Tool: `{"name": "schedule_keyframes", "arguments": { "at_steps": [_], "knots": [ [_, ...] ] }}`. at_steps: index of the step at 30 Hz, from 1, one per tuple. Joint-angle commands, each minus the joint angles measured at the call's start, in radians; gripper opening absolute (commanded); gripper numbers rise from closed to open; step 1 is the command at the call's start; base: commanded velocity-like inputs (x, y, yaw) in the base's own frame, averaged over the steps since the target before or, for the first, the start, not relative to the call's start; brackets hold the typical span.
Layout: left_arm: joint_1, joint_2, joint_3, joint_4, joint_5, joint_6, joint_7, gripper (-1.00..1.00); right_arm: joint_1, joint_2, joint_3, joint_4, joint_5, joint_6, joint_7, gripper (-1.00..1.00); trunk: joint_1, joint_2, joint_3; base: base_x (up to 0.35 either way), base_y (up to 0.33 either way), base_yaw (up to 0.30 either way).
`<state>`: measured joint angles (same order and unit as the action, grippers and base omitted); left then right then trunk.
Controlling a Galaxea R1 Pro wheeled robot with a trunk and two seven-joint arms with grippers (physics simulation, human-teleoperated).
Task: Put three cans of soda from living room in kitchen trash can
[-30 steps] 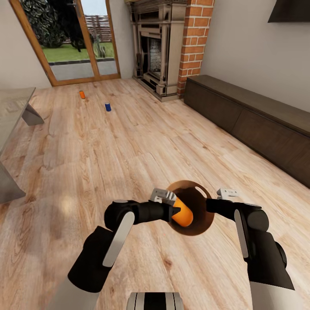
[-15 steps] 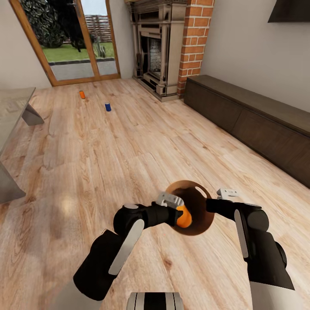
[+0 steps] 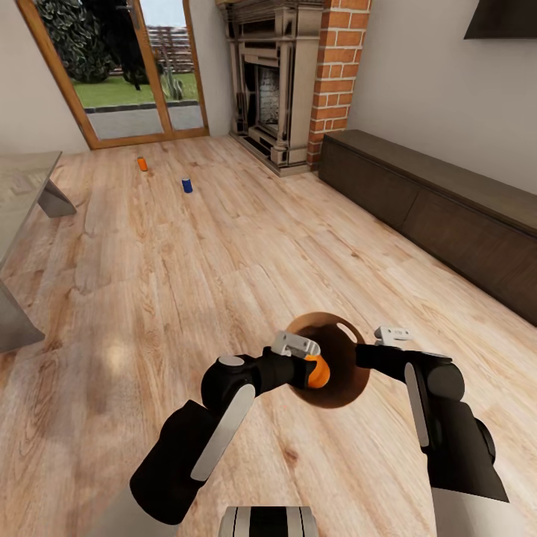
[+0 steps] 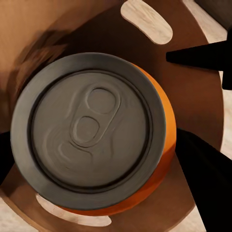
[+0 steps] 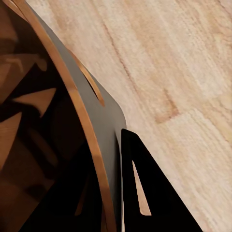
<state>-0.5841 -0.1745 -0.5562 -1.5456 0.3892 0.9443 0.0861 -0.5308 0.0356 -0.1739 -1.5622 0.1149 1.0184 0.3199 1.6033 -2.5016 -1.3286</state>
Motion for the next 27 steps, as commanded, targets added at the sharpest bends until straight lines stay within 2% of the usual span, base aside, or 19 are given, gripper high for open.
{"name": "schedule_keyframes", "arguments": {
  "at_steps": [1, 8, 9, 13, 17, 18, 24, 27],
  "knots": [
    [0.0, 0.0, 0.0, 0.0, 0.0, 0.0, 0.0, -1.0, 0.0, 0.0, 0.0, 0.0, -0.026, 0.003, 0.007, -1.0, 0.0, 0.0, 0.0, 0.0, 0.0, 0.0],
    [-0.007, 0.0, 0.0, 0.002, 0.001, -0.018, 0.002, -1.0, 0.0, 0.003, 0.001, -0.001, -0.025, 0.003, 0.016, -1.0, 0.0, 0.0, 0.0, 0.0, 0.0, 0.0],
    [-0.008, 0.0, 0.0, 0.002, 0.001, -0.018, 0.002, 1.0, 0.0, 0.003, 0.001, -0.001, -0.025, 0.003, 0.016, -1.0, 0.0, 0.0, 0.0, 0.0, 0.0, 0.0],
    [-0.012, 0.0, 0.001, 0.004, 0.011, -0.022, 0.061, 1.0, 0.0, 0.002, 0.001, -0.001, -0.024, 0.004, 0.017, -1.0, 0.0, 0.0, 0.0, 0.0, 0.0, 0.0],
    [-0.013, 0.0, 0.0, 0.004, 0.118, -0.025, 0.1, 1.0, 0.0, 0.002, 0.001, -0.001, -0.024, 0.004, 0.018, -1.0, 0.0, 0.0, 0.0, 0.0, 0.0, 0.0],
    [-0.013, 0.0, -0.001, 0.004, 0.134, -0.025, 0.106, 1.0, 0.0, 0.001, 0.001, -0.002, -0.024, 0.004, 0.018, -1.0, 0.0, 0.0, 0.0, 0.0, 0.0, 0.0],
    [-0.014, 0.0, -0.002, 0.003, 0.157, -0.025, 0.111, 1.0, 0.0, 0.001, 0.001, -0.001, -0.024, 0.004, 0.018, -1.0, 0.0, 0.0, 0.0, 0.0, 0.0, 0.0],
    [-0.013, 0.0, -0.003, 0.002, 0.163, -0.023, 0.092, 1.0, 0.0, -0.002, 0.001, -0.002, -0.024, 0.004, 0.018, -1.0, 0.0, 0.0, 0.0, 0.0, 0.0, 0.0]
  ]
}}
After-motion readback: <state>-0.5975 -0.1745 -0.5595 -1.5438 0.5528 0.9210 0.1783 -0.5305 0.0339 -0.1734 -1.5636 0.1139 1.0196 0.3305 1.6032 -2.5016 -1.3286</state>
